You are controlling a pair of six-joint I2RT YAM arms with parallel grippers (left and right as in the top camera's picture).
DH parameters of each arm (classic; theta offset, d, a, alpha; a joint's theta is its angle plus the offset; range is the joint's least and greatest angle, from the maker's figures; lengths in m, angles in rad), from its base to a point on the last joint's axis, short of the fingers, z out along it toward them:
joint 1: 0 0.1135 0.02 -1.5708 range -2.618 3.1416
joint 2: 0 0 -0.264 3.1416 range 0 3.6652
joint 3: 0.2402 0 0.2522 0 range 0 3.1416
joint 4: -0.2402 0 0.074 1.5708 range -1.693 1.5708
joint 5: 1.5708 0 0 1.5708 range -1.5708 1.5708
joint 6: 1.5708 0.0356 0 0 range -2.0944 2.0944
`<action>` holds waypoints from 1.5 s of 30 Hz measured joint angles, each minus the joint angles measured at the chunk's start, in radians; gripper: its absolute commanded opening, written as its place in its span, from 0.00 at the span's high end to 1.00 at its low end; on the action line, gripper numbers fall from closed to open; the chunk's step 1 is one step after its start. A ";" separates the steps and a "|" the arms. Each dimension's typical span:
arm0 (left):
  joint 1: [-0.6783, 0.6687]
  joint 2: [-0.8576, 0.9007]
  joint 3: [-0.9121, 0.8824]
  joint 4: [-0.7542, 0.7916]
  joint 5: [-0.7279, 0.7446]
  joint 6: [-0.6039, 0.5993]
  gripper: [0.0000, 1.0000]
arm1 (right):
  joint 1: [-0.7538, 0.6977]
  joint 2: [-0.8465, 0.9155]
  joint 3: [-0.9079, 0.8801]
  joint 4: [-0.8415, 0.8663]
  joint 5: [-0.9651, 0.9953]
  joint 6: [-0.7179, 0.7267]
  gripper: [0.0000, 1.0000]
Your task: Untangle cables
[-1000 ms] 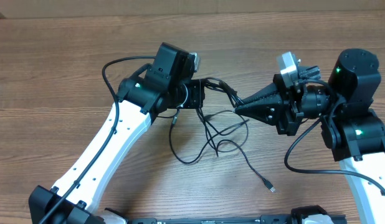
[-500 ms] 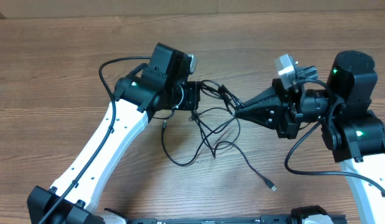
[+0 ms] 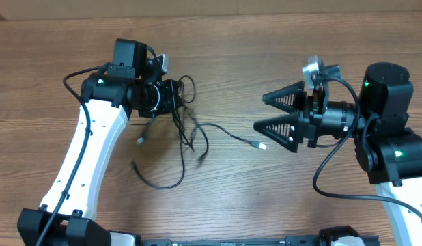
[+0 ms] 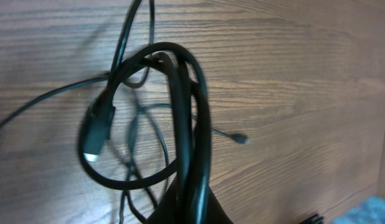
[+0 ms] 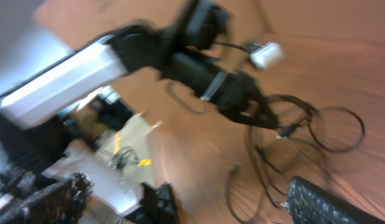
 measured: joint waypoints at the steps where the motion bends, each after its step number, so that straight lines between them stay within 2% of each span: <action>1: -0.006 0.000 0.000 0.007 0.000 0.013 0.96 | 0.000 0.000 0.000 -0.012 0.050 0.020 0.00; 5: -0.052 0.000 0.000 0.045 0.024 0.111 0.96 | 0.000 0.000 0.000 -0.020 0.121 0.047 0.00; 7: -0.104 -0.004 -0.001 0.088 0.074 0.213 0.96 | 0.000 0.005 0.001 -0.055 0.157 0.055 0.00; 9: -0.175 -0.036 -0.006 0.137 0.119 0.332 0.96 | 0.000 0.033 0.002 -0.117 0.193 0.058 0.05; 13: -0.257 -0.102 -0.011 0.223 0.144 0.406 0.96 | 0.000 0.091 0.002 -0.172 0.212 0.058 0.13; 15: -0.271 -0.119 -0.011 0.256 0.154 0.406 0.96 | 0.000 0.106 0.002 -0.186 0.216 0.054 0.16; 21: -0.272 -0.128 -0.011 0.317 0.176 0.363 0.96 | 0.016 0.112 0.002 -0.204 0.219 0.014 0.15; 28: -0.273 -0.128 -0.011 0.338 0.240 0.287 0.96 | 0.019 0.112 0.002 -0.175 0.219 -0.008 0.09; 33: -0.316 -0.128 -0.011 0.341 0.244 0.262 0.96 | 0.019 0.112 0.002 -0.131 0.219 -0.011 0.09; 35: -0.333 -0.128 -0.011 0.341 0.248 0.261 0.96 | 0.019 0.112 0.002 -0.114 0.219 -0.014 0.12; 45: -0.345 -0.128 -0.011 0.350 0.268 0.263 0.96 | 0.019 0.112 0.002 -0.118 0.375 -0.012 0.16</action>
